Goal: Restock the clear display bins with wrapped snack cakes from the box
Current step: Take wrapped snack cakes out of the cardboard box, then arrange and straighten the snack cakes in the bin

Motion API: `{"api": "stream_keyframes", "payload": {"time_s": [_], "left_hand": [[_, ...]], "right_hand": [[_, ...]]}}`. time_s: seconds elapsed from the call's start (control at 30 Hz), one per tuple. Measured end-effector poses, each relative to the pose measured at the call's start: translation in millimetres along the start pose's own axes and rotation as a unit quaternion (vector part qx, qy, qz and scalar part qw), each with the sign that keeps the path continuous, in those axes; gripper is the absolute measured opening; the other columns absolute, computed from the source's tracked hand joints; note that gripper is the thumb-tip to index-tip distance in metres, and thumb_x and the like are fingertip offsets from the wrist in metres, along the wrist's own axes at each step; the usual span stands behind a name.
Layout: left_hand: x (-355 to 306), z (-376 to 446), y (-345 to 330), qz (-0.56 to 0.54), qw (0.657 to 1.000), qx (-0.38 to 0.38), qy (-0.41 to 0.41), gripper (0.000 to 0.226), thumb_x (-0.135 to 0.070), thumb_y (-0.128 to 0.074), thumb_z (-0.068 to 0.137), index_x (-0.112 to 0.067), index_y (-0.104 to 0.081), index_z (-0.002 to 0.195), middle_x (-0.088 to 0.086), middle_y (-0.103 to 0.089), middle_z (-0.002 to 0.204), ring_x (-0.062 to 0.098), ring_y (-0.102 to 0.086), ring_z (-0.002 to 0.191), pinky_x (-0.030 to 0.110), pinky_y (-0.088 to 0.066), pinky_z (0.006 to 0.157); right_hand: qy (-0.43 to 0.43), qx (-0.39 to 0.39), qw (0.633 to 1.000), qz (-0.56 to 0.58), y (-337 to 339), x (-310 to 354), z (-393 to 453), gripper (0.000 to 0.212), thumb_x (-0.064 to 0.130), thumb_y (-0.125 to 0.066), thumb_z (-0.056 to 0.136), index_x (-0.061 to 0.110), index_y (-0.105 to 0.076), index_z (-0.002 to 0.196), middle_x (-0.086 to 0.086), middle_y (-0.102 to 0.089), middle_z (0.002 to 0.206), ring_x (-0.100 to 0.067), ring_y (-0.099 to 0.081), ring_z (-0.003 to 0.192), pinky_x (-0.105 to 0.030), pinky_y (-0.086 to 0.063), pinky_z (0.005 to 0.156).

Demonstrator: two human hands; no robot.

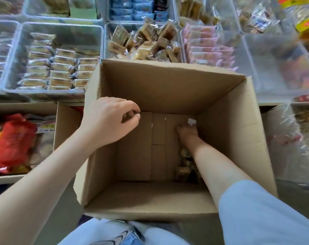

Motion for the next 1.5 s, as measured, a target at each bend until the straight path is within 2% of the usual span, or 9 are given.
{"api": "stream_keyframes", "payload": {"time_s": [0.13,0.23,0.4,0.63,0.83,0.93,1.2,1.33,1.5], "left_hand": [[0,1,0,-0.003,1.0,-0.008,0.003,0.017,-0.029,-0.064,0.093,-0.02,-0.078,0.099,-0.008,-0.07,0.08,0.004,-0.051,0.068,0.008,-0.029,0.064],[2,-1,0,-0.002,1.0,-0.007,-0.002,0.018,-0.031,-0.064,0.094,-0.021,-0.077,0.101,-0.007,-0.071,0.082,0.005,-0.054,0.069,0.013,-0.036,0.064],[-1,-5,2,-0.003,1.0,-0.015,-0.007,0.037,-0.043,-0.054,0.094,-0.021,-0.072,0.118,-0.004,-0.074,0.105,0.014,-0.07,0.092,0.024,-0.051,0.077],[17,-8,27,-0.309,0.942,-0.087,0.1,0.069,-0.043,-0.075,0.086,-0.026,-0.041,0.144,-0.008,-0.059,0.128,0.002,-0.062,0.103,0.017,-0.052,0.079],[77,-7,69,-0.544,0.803,-0.129,0.209,0.033,-0.02,-0.075,0.087,-0.018,-0.064,0.118,0.003,-0.074,0.098,0.014,-0.071,0.086,0.025,-0.057,0.067],[123,-8,89,-0.544,0.815,-0.075,0.188,0.039,-0.023,-0.078,0.083,-0.018,-0.068,0.121,0.003,-0.076,0.099,0.015,-0.072,0.087,0.027,-0.059,0.071],[268,-9,84,-0.418,0.88,-0.086,0.208,0.049,-0.039,-0.069,0.092,-0.029,-0.054,0.137,-0.003,-0.066,0.119,0.01,-0.065,0.107,0.03,-0.058,0.087],[357,-41,33,-0.056,0.957,0.028,0.285,0.066,-0.055,-0.033,0.102,-0.019,-0.029,0.157,0.006,-0.031,0.162,0.022,-0.024,0.151,0.048,-0.015,0.124],[382,-61,3,0.01,0.968,0.144,0.206,0.085,-0.074,0.011,0.086,-0.037,-0.008,0.16,-0.007,-0.003,0.169,0.017,0.012,0.155,0.052,0.015,0.121]], "right_hand": [[-0.001,0.002,1.0,-0.001,7,4,3,0.043,0.017,-0.055,0.098,0.014,-0.05,0.141,-0.009,-0.056,0.138,-0.028,-0.051,0.128,-0.044,-0.034,0.11],[0.021,-0.015,0.973,0.231,36,7,-9,0.048,0.028,-0.066,0.093,0.014,-0.05,0.136,-0.007,-0.059,0.131,-0.028,-0.057,0.118,-0.034,-0.047,0.091],[0.114,0.051,0.784,0.607,117,24,-68,0.036,0.039,-0.058,0.097,0.013,-0.054,0.122,-0.012,-0.069,0.101,-0.022,-0.068,0.08,-0.033,-0.055,0.071],[0.299,0.1,0.593,0.741,209,59,-174,0.055,0.05,-0.028,0.105,0.01,-0.05,0.136,-0.02,-0.063,0.107,-0.025,-0.062,0.082,-0.031,-0.051,0.075],[0.258,-0.02,0.717,0.647,270,112,-214,0.046,0.046,-0.033,0.107,0.012,-0.056,0.126,-0.019,-0.072,0.1,-0.034,-0.07,0.081,-0.046,-0.057,0.075],[0.262,-0.168,0.768,0.56,309,136,-212,0.026,0.033,-0.056,0.101,0.014,-0.062,0.118,-0.005,-0.071,0.102,-0.016,-0.071,0.09,-0.045,-0.061,0.079],[0.276,-0.188,0.827,0.453,382,240,-141,0.029,0.024,-0.074,0.089,0.019,-0.071,0.117,0.009,-0.073,0.103,-0.005,-0.068,0.096,-0.025,-0.057,0.085],[0.196,-0.313,0.869,0.33,419,281,-80,0.027,0.028,-0.07,0.091,0.018,-0.067,0.116,0.006,-0.065,0.105,-0.012,-0.06,0.095,-0.022,-0.048,0.079],[0.118,-0.389,0.9,0.159,433,326,10,0.027,0.025,-0.063,0.094,0.018,-0.06,0.12,-0.006,-0.06,0.121,-0.028,-0.049,0.115,-0.044,-0.044,0.095]]}}
Point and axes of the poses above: each hand's wrist, its own z-axis towards the middle knuckle, its own y-axis out of the back of the hand, x = y × z, the point moved 5 cm from there along z, towards the middle knuckle
